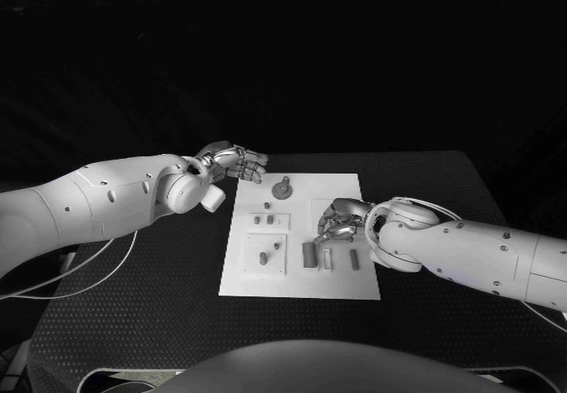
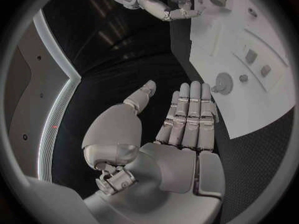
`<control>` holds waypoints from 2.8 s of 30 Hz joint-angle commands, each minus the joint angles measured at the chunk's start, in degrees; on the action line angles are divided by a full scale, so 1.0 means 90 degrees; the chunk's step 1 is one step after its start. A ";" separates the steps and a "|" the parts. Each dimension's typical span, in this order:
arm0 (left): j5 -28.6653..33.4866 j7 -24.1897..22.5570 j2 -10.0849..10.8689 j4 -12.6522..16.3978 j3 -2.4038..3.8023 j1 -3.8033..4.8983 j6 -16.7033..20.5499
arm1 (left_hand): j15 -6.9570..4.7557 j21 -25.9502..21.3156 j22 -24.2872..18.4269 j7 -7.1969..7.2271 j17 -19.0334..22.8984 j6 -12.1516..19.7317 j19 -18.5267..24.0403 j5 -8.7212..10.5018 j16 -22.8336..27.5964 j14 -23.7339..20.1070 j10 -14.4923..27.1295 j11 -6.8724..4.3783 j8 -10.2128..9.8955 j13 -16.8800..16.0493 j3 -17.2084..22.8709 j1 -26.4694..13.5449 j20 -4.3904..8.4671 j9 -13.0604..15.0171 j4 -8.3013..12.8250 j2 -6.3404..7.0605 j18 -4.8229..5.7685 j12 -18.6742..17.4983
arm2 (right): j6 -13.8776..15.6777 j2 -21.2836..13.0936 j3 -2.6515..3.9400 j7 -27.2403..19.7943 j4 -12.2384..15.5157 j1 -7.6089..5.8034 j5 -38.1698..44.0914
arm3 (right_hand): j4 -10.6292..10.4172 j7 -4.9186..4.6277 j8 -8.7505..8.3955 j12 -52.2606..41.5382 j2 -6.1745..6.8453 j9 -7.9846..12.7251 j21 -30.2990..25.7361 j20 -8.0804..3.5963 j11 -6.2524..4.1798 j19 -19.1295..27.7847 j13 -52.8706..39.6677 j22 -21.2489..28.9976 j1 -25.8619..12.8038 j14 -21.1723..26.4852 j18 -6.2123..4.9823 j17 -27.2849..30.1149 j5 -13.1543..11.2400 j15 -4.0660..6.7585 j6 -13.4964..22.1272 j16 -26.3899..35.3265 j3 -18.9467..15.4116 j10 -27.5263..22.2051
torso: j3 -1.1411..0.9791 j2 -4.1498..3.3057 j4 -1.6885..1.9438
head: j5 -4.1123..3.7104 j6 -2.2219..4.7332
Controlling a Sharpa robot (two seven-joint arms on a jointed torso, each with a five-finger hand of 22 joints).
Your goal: Assemble the parts on the task board
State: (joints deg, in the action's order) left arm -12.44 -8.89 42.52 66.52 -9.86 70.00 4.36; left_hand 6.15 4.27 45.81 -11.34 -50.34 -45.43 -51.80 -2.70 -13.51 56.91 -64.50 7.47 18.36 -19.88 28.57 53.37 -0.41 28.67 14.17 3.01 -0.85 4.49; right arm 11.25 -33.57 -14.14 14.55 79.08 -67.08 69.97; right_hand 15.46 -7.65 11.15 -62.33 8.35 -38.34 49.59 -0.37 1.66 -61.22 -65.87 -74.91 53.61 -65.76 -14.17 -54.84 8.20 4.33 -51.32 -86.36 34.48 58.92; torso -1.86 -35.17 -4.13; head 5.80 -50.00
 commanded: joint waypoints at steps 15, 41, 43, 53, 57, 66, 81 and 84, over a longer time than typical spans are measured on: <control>-0.0023 -0.0038 0.0003 -0.0013 0.0004 0.0004 -0.0118 | 0.0005 -0.0019 -0.0008 0.0009 -0.0010 -0.0011 0.0028 -0.0017 0.0039 0.0013 0.0011 0.0007 0.0011 -0.0003 0.0010 -0.0065 -0.0010 -0.0009 -0.0034 -0.0032 0.0024 -0.0016 | 0.0428 0.0124 0.0001 -0.2606 -0.0215 0.0001 0.2755 | 0.0144 0.0242 -0.0029 -0.0380 0.0274 -0.0073 -0.0020 0.0527 -0.0031 0.0813 0.0017 -0.0155 0.2636 0.1338 -0.0092 -0.0035 0.0036 -0.0016 0.0933 -0.0020 0.0643 -0.1232 | -0.0005 -0.0002 0.0000 | 0.0082 0.0000; -0.0025 -0.0002 0.0001 -0.0002 0.0004 0.0005 -0.0156 | 0.0007 -0.0018 -0.0009 0.0004 -0.0016 -0.0007 0.0029 -0.0013 0.0043 0.0015 0.0015 0.0010 0.0009 -0.0002 0.0001 -0.0081 -0.0013 -0.0010 -0.0048 -0.0045 0.0025 -0.0018 | -0.0524 0.0399 0.0005 -0.2688 -0.0391 0.0256 0.3785 | 0.0136 0.0572 0.0162 -0.0717 0.0304 -0.0114 0.0209 0.0680 0.0180 0.1223 0.0149 -0.0153 0.2884 0.1829 -0.0092 -0.0042 0.0032 -0.0242 0.0951 -0.0277 0.1058 -0.1715 | -0.0002 0.0001 -0.0005 | 0.0154 0.0000; -0.0025 0.0000 -0.0001 -0.0005 0.0004 0.0005 -0.0154 | 0.0007 -0.0018 -0.0009 0.0004 -0.0016 -0.0006 0.0029 -0.0013 0.0043 0.0015 0.0015 0.0010 0.0009 -0.0002 0.0000 -0.0082 -0.0012 -0.0010 -0.0048 -0.0045 0.0025 -0.0018 | -0.0560 0.0409 0.0005 -0.2672 -0.0420 0.0281 0.3821 | 0.0135 0.0580 0.0155 -0.0734 0.0310 -0.0108 0.0224 0.0685 0.0186 0.1235 0.0154 -0.0153 0.2872 0.1844 -0.0092 -0.0041 0.0031 -0.0249 0.0974 -0.0291 0.1061 -0.1731 | -0.0003 0.0000 -0.0005 | 0.0171 0.0000; -0.0025 0.0011 -0.0007 0.0004 0.0004 0.0005 -0.0163 | 0.0007 -0.0018 -0.0009 0.0003 -0.0018 -0.0005 0.0030 -0.0013 0.0045 0.0015 0.0016 0.0011 0.0009 -0.0003 -0.0003 -0.0085 -0.0013 -0.0011 -0.0050 -0.0045 0.0024 -0.0019 | -0.0633 0.0508 0.0006 -0.2648 -0.0566 0.0387 0.3889 | 0.0135 0.0606 0.0119 -0.0814 0.0321 -0.0074 0.0290 0.0704 0.0225 0.1309 0.0192 -0.0146 0.2827 0.1928 -0.0092 -0.0022 0.0030 -0.0289 0.1100 -0.0357 0.1068 -0.1825 | -0.0007 -0.0002 0.0002 | 0.0158 0.0000; -0.0026 0.0026 0.0009 0.0017 0.0004 0.0006 -0.0174 | 0.0007 -0.0018 -0.0010 0.0003 -0.0020 -0.0004 0.0030 -0.0014 0.0046 0.0015 0.0016 0.0011 0.0009 -0.0003 -0.0005 -0.0085 -0.0012 -0.0011 -0.0050 -0.0045 0.0024 -0.0019 | -0.0696 0.0530 0.0006 -0.2639 -0.0663 0.0431 0.3946 | 0.0133 0.0612 0.0123 -0.0833 0.0303 -0.0071 0.0302 0.0706 0.0229 0.1319 0.0198 -0.0146 0.2827 0.1939 -0.0092 -0.0019 0.0030 -0.0295 0.1106 -0.0370 0.1073 -0.1834 | -0.0006 -0.0005 -0.0004 | 0.0166 0.0000; -0.0026 0.0033 -0.0002 0.0017 0.0004 0.0006 -0.0185 | 0.0007 -0.0018 -0.0010 0.0003 -0.0021 -0.0003 0.0031 -0.0013 0.0047 0.0015 0.0017 0.0011 0.0009 -0.0003 -0.0007 -0.0086 -0.0012 -0.0011 -0.0050 -0.0044 0.0023 -0.0019 | -0.0656 0.0575 0.0007 -0.2690 -0.0758 0.0449 0.4013 | 0.0140 0.0537 0.0202 -0.0941 0.0212 -0.0079 0.0374 0.0705 0.0243 0.1348 0.0218 -0.0146 0.2852 0.1972 -0.0092 -0.0005 0.0031 -0.0315 0.0999 -0.0450 0.1094 -0.1866 | -0.0005 -0.0001 -0.0006 | 0.0143 0.0000; -0.0032 0.0084 0.0014 0.0012 0.0004 0.0008 -0.0209 | 0.0007 -0.0018 -0.0011 0.0002 -0.0026 -0.0002 0.0032 -0.0013 0.0051 0.0015 0.0017 0.0011 0.0009 -0.0003 -0.0012 -0.0091 -0.0013 -0.0011 -0.0053 -0.0043 0.0023 -0.0019 | -0.0720 0.0671 0.0008 -0.2656 -0.1161 0.0531 0.4127 | 0.0148 0.0319 0.0429 -0.1102 0.0124 -0.0095 0.0506 0.0689 0.0252 0.1378 0.0291 -0.0140 0.2880 0.1999 -0.0092 0.0040 0.0031 -0.0331 0.0529 -0.0584 0.1121 -0.1911 | -0.0007 -0.0005 -0.0002 | 0.0128 0.0000; -0.0033 0.0086 0.0016 0.0020 0.0004 0.0008 -0.0222 | 0.0007 -0.0018 -0.0011 0.0002 -0.0026 0.0000 0.0033 -0.0014 0.0052 0.0014 0.0020 0.0012 0.0008 -0.0003 -0.0014 -0.0092 -0.0013 -0.0011 -0.0054 -0.0042 0.0023 -0.0021 | -0.0722 0.0680 0.0008 -0.2631 -0.1172 0.0538 0.4185 | 0.0148 0.0318 0.0431 -0.1116 0.0129 -0.0086 0.0515 0.0688 0.0252 0.1382 0.0299 -0.0139 0.2896 0.2001 -0.0092 0.0046 0.0032 -0.0332 0.0511 -0.0594 0.1129 -0.1914 | -0.0005 -0.0001 -0.0003 | 0.0116 0.0000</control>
State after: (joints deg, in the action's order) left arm -12.58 -7.94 42.70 66.51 -9.86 70.01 3.32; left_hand 6.15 4.27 45.78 -11.34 -50.51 -45.43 -51.80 -2.70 -13.30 56.91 -64.50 7.47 18.36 -19.88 28.44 53.14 -0.41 28.64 14.04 2.79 -0.85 4.49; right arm 8.21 -27.31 -13.44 -13.15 70.12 -63.01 104.68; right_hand 16.84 -4.76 14.69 -72.71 9.88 -39.18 54.00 5.84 3.67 -49.12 -63.24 -74.93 79.57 -48.07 -14.68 -54.48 8.20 1.34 -46.35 -91.36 44.29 42.20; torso -1.91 -35.17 -4.16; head 6.92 -50.00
